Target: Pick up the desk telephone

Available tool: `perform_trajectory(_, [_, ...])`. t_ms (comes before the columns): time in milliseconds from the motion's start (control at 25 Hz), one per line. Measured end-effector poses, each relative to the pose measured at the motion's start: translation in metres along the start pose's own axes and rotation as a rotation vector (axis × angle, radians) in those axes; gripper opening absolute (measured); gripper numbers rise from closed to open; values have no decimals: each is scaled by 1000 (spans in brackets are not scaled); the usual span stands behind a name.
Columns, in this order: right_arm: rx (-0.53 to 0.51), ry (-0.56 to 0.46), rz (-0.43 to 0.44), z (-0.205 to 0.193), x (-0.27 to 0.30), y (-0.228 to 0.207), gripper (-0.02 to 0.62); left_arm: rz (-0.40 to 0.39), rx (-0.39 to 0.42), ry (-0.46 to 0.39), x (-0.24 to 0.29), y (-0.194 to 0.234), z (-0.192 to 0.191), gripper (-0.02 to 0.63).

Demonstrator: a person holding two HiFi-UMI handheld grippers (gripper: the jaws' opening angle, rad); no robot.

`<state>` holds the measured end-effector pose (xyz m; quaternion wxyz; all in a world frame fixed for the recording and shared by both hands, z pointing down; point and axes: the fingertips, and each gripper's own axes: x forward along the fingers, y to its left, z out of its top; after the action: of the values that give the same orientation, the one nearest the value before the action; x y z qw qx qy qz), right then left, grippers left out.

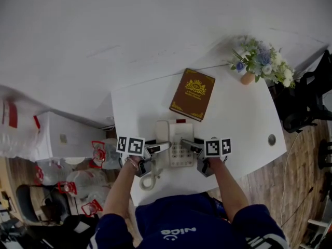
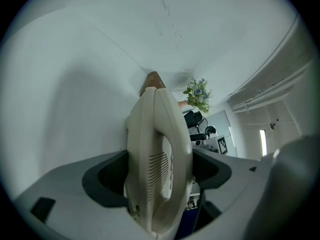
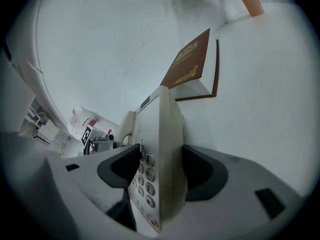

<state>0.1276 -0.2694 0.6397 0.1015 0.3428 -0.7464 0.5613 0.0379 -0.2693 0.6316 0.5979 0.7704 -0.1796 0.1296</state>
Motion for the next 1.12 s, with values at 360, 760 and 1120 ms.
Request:
perform_trajectory(360, [-5,9,-30,0,-1,3,279,-11,-11,-24,-2,-1,-1,397])
perform_trajectory(760, [-17,-12,-29,-11,-9,21,279,-20,-3,-41,-18,-11,-11,396])
perform_trajectory(1120, [-76,-82,-18,-5,-28,57,278,-33,76,-74,-42,-45,-7,397])
